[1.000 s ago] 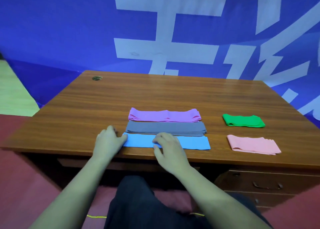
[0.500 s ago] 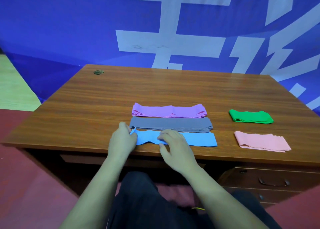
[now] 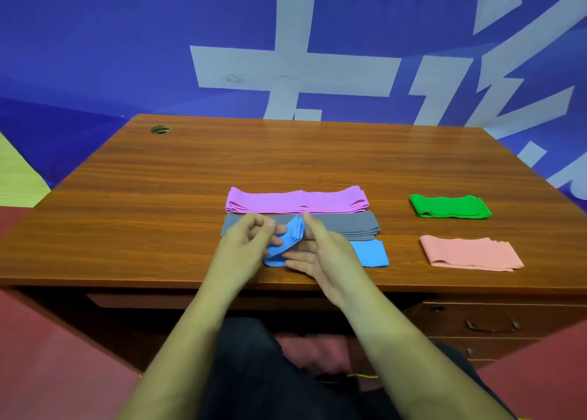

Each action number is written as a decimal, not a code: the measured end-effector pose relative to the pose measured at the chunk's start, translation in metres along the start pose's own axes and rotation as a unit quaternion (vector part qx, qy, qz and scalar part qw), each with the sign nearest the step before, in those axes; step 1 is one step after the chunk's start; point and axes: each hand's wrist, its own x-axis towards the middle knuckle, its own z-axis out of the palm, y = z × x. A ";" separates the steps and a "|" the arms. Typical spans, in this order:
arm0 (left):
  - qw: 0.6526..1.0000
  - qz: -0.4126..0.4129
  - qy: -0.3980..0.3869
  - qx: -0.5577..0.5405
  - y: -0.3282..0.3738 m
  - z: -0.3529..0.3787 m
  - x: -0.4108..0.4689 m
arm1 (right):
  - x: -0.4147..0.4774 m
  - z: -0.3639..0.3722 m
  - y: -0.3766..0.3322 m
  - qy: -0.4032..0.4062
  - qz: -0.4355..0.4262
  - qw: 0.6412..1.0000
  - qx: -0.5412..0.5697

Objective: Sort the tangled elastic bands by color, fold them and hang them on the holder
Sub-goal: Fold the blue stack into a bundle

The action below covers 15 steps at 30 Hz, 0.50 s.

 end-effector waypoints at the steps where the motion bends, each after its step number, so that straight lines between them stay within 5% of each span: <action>1: 1.000 0.002 -0.016 0.008 -0.005 0.000 0.001 | 0.001 -0.005 0.000 0.007 0.006 1.000 -0.005; 8: 0.998 0.029 -0.059 0.007 -0.016 0.002 0.002 | 0.008 -0.016 -0.002 0.056 0.005 0.996 -0.069; 12: 0.980 0.122 -0.078 0.133 -0.027 -0.007 0.007 | 0.005 -0.016 -0.016 0.006 -0.018 0.998 -0.062; 15: 0.980 0.106 -0.129 0.107 -0.032 -0.005 0.013 | 0.001 -0.014 -0.029 -0.039 -0.030 0.996 -0.068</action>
